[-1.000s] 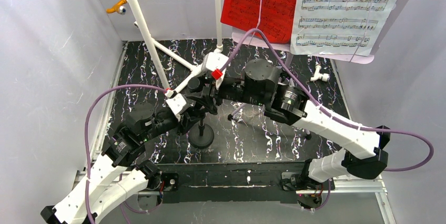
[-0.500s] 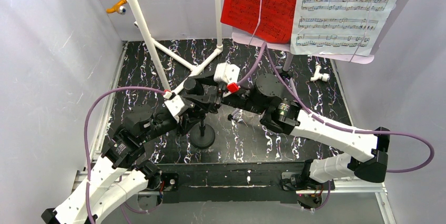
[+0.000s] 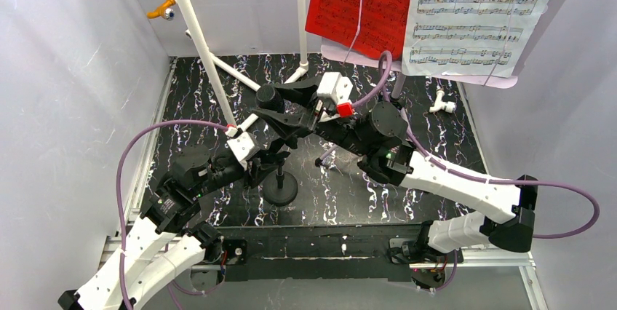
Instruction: Set up the instrument practice props
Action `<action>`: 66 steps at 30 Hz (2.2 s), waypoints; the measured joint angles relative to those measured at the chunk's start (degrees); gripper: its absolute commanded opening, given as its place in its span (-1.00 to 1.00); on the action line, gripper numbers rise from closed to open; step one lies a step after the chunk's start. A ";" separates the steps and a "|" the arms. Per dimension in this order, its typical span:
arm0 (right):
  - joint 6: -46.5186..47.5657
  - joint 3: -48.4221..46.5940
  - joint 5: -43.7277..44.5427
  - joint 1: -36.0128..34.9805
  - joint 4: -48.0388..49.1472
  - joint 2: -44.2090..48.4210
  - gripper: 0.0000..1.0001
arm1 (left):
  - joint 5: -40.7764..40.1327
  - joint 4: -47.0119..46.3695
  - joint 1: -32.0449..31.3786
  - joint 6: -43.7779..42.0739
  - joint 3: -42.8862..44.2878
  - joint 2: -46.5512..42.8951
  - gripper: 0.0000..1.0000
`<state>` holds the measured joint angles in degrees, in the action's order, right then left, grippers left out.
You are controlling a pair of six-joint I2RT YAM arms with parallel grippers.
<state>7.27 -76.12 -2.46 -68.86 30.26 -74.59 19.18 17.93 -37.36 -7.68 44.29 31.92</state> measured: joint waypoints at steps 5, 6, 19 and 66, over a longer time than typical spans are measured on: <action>-0.04 0.28 -1.09 0.00 1.75 -0.44 -0.97 | 0.85 -0.22 0.28 0.02 -0.11 0.00 -1.00; -0.13 0.72 -1.42 0.00 2.49 -0.42 -0.97 | 1.11 -0.44 0.50 0.07 -0.22 0.00 -1.00; -3.69 12.17 -8.00 0.59 23.63 -2.14 -0.97 | 10.43 -2.97 7.52 2.60 -1.81 0.26 -1.00; -28.81 20.41 -16.87 8.15 56.08 -19.23 -0.35 | 18.47 -5.01 13.57 6.19 -3.21 1.92 -0.04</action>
<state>-21.54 -55.70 -19.33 -60.71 86.35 -93.82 37.65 12.93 -23.79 -1.50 41.08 33.85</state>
